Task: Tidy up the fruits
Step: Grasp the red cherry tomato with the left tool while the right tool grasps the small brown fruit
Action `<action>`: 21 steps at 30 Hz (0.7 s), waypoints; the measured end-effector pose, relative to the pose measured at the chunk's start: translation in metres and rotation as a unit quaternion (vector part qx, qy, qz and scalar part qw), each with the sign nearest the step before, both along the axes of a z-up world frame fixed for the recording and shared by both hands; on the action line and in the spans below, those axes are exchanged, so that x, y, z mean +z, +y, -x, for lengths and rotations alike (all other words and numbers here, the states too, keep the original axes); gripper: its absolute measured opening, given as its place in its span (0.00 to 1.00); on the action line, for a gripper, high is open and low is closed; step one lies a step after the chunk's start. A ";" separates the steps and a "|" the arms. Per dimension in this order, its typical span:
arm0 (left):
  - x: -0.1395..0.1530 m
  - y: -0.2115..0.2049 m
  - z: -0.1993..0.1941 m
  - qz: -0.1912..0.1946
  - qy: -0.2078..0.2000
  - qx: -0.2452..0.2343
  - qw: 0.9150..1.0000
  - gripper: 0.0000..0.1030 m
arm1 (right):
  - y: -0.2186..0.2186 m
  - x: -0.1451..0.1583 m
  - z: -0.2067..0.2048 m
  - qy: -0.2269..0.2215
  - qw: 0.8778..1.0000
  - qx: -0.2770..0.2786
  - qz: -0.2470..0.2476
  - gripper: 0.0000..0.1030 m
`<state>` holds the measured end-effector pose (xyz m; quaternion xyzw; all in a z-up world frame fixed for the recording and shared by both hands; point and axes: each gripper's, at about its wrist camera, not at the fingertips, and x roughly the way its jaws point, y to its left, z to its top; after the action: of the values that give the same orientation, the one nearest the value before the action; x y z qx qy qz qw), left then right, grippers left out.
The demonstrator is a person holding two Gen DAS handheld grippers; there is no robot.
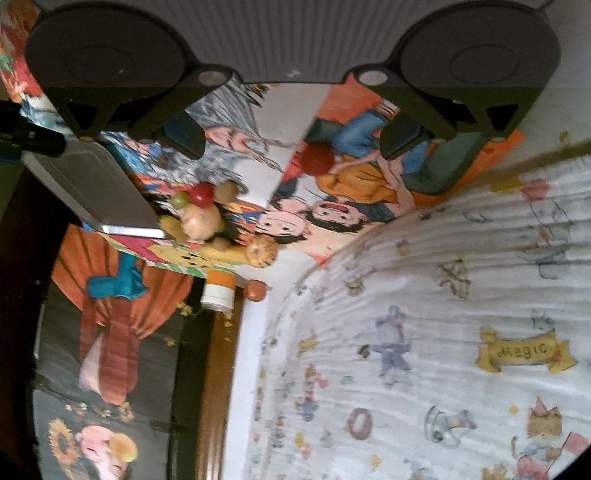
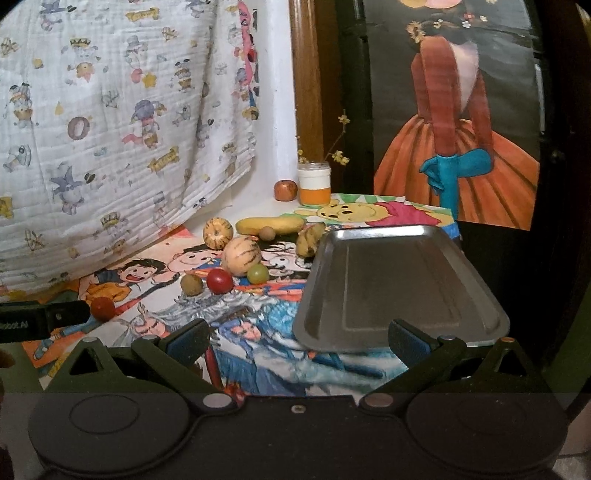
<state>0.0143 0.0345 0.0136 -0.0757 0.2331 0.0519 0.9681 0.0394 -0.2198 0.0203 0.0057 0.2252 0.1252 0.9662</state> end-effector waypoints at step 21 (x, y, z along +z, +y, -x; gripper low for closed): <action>-0.005 0.019 -0.066 -0.023 0.108 -0.019 0.994 0.99 | 0.083 0.032 -0.098 0.013 0.946 0.269 0.178 0.96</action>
<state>0.0807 0.0533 0.0084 -0.0428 0.3366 0.0472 0.9395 0.1374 -0.1369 0.0523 -0.2259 0.2496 0.3384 0.8787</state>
